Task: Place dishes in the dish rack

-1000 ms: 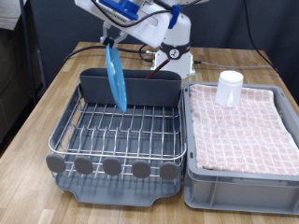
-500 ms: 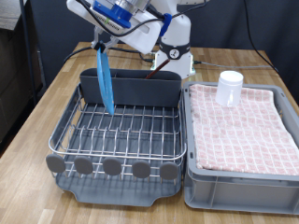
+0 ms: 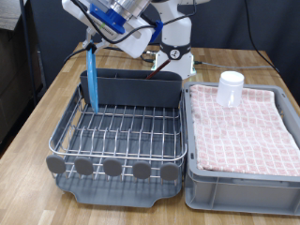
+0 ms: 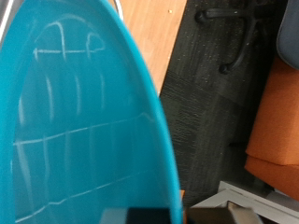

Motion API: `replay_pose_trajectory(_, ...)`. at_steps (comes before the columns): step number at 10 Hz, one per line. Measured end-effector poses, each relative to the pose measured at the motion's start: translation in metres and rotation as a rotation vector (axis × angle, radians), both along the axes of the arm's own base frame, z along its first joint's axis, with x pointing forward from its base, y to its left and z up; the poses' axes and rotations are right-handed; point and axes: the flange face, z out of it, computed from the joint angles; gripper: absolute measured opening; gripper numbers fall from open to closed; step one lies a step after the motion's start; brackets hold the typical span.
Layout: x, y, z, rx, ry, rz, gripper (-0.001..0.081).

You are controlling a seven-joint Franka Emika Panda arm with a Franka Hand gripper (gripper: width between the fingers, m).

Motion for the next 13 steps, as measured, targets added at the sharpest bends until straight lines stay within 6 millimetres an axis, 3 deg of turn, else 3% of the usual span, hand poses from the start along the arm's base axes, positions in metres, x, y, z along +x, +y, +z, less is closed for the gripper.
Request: replay_pose_trajectory(13, 0.015, -0.012, -0.063, 0.017, 0.017, 0.026, 0.0022)
